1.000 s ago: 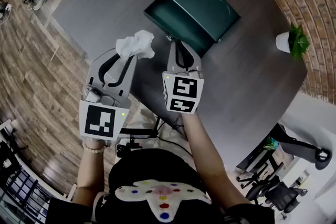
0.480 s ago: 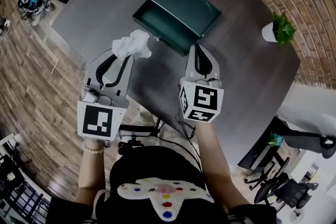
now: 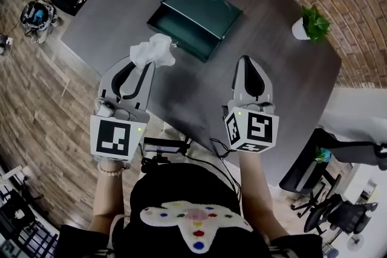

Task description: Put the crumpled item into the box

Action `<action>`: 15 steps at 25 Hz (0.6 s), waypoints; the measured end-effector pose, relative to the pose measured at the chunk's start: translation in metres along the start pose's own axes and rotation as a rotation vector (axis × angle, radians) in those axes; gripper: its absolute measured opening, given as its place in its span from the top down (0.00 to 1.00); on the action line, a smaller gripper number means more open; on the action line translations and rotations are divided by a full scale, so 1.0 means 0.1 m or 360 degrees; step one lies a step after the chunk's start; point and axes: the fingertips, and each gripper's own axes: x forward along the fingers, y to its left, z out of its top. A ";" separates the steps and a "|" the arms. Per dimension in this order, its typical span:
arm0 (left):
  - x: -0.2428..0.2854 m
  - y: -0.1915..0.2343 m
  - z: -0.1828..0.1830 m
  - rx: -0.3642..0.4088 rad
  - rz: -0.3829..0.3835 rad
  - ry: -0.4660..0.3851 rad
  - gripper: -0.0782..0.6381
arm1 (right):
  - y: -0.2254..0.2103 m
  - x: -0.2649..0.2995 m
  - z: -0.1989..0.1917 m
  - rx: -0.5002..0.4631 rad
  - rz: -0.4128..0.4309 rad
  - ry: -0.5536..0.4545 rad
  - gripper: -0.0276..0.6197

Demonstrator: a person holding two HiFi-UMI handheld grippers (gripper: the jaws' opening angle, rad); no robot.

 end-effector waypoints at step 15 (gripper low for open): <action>0.29 -0.11 0.10 0.0125 -0.0115 -0.0005 0.79 | -0.29 -0.26 0.08 0.0039 -0.0106 -0.0033 0.94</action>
